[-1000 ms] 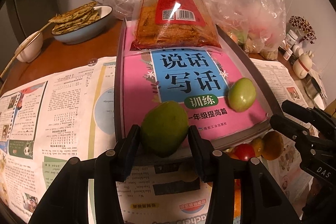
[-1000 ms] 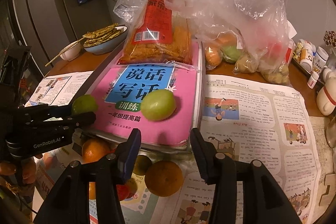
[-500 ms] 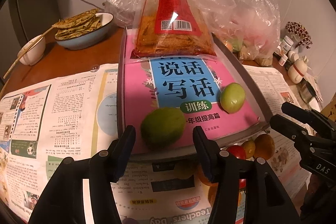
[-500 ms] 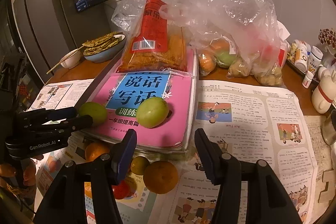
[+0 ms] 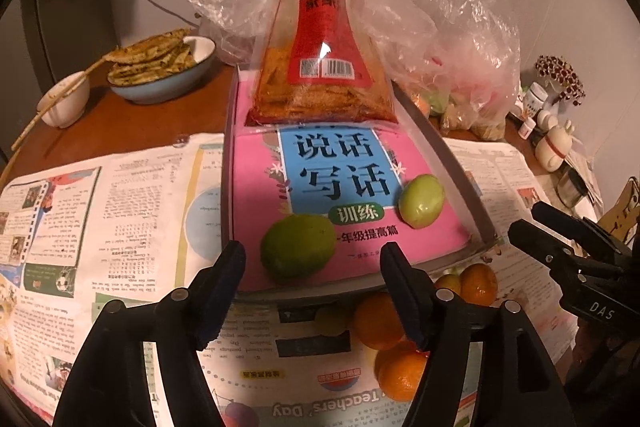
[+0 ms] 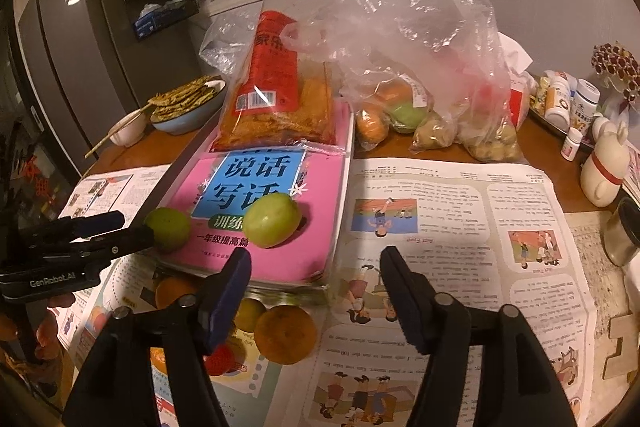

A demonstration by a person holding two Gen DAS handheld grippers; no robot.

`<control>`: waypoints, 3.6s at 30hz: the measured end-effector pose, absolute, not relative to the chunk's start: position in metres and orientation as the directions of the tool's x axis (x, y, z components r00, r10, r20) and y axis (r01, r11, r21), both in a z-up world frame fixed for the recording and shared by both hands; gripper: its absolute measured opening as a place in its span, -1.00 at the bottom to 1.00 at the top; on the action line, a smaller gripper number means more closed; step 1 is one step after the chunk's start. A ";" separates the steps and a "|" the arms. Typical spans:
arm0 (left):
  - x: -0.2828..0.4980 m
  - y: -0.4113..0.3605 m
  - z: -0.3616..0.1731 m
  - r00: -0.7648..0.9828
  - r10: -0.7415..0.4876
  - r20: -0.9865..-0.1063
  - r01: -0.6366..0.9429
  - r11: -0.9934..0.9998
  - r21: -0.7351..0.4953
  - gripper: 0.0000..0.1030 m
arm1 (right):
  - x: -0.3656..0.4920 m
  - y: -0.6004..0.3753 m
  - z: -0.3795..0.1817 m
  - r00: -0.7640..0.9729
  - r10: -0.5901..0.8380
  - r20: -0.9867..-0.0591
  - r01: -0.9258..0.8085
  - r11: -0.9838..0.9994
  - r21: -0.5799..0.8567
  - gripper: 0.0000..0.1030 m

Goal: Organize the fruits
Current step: 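Lower the green apple onto the pink workbook and open the left tool, then move both tools back toward the remaining fruits in front of the tray, then grasp the brown kiwi-like fruit with the left tool while the right tool grasps a mandarin orange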

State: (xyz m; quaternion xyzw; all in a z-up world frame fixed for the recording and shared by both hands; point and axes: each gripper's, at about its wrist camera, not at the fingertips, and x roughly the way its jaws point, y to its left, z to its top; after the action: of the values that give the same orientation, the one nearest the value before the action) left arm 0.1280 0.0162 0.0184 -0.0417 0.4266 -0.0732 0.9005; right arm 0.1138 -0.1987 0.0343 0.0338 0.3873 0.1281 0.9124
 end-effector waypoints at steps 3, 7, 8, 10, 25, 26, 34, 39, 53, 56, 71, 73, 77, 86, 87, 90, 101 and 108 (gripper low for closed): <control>0.125 0.017 0.022 0.635 -0.165 -0.754 0.090 0.986 -0.140 0.46 | 0.111 -0.201 0.037 0.677 0.261 -0.688 -0.205 0.965 0.165 0.37; 0.124 0.020 0.027 0.649 -0.163 -0.743 0.080 0.986 -0.146 0.47 | 0.110 -0.204 0.040 0.683 0.262 -0.682 -0.200 0.965 0.171 0.41; 0.123 0.020 0.027 0.652 -0.169 -0.739 0.080 0.985 -0.155 0.47 | 0.110 -0.204 0.040 0.683 0.262 -0.682 -0.200 0.965 0.170 0.41; 0.123 0.021 0.029 0.657 -0.175 -0.734 0.077 0.983 -0.166 0.47 | 0.110 -0.203 0.040 0.685 0.260 -0.681 -0.200 0.965 0.168 0.42; 0.119 0.025 0.039 0.683 -0.194 -0.704 0.067 0.977 -0.204 0.54 | 0.101 -0.199 0.046 0.697 0.279 -0.661 -0.227 0.960 0.166 0.51; 0.119 0.026 0.039 0.683 -0.195 -0.704 0.065 0.976 -0.208 0.54 | 0.101 -0.199 0.046 0.697 0.279 -0.661 -0.226 0.960 0.166 0.52; 0.115 0.023 0.041 0.682 -0.201 -0.703 0.086 0.977 -0.196 0.55 | 0.099 -0.200 0.048 0.700 0.274 -0.659 -0.221 0.961 0.164 0.56; 0.113 0.024 0.039 0.674 -0.199 -0.712 0.088 0.978 -0.190 0.55 | 0.098 -0.202 0.049 0.705 0.274 -0.654 -0.219 0.961 0.166 0.61; 0.102 0.025 0.036 0.659 -0.224 -0.718 0.123 0.974 -0.191 0.55 | 0.099 -0.205 0.044 0.697 0.273 -0.663 -0.216 0.962 0.169 0.62; 0.100 0.022 0.034 0.650 -0.232 -0.724 0.138 0.972 -0.187 0.55 | 0.098 -0.203 0.042 0.694 0.276 -0.665 -0.220 0.961 0.169 0.62; 0.088 0.011 0.025 0.621 -0.249 -0.743 0.189 0.968 -0.167 0.55 | 0.088 -0.198 0.031 0.667 0.289 -0.687 -0.246 0.956 0.162 0.62; 0.086 0.010 0.022 0.616 -0.251 -0.747 0.195 0.967 -0.164 0.55 | 0.088 -0.198 0.029 0.663 0.291 -0.690 -0.248 0.955 0.165 0.62; 0.082 0.008 0.015 0.602 -0.255 -0.757 0.205 0.965 -0.162 0.55 | 0.087 -0.197 0.023 0.651 0.291 -0.701 -0.253 0.954 0.161 0.62; 0.073 -0.006 0.004 0.565 -0.278 -0.777 0.248 0.955 -0.162 0.54 | 0.086 -0.190 0.016 0.630 0.293 -0.719 -0.268 0.951 0.152 0.62; 0.071 -0.008 0.002 0.559 -0.282 -0.779 0.259 0.953 -0.159 0.55 | 0.085 -0.190 0.015 0.628 0.292 -0.722 -0.270 0.951 0.150 0.62; 0.069 -0.014 0.000 0.553 -0.286 -0.783 0.271 0.950 -0.156 0.54 | 0.084 -0.189 0.012 0.623 0.289 -0.727 -0.271 0.951 0.146 0.62; 0.067 -0.025 -0.016 0.503 -0.281 -0.817 0.276 0.948 -0.156 0.54 | 0.081 -0.189 0.006 0.608 0.294 -0.737 -0.276 0.949 0.151 0.62; 0.068 -0.026 -0.021 0.486 -0.288 -0.825 0.285 0.945 -0.162 0.54 | 0.083 -0.186 -0.002 0.587 0.304 -0.751 -0.290 0.944 0.156 0.62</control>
State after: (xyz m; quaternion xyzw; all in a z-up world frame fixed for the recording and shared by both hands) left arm 0.0683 -0.0257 -0.0208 -0.0018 0.4791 -0.1662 0.8619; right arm 0.0834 -0.1857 -0.0019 0.0084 0.4230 0.1666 0.8907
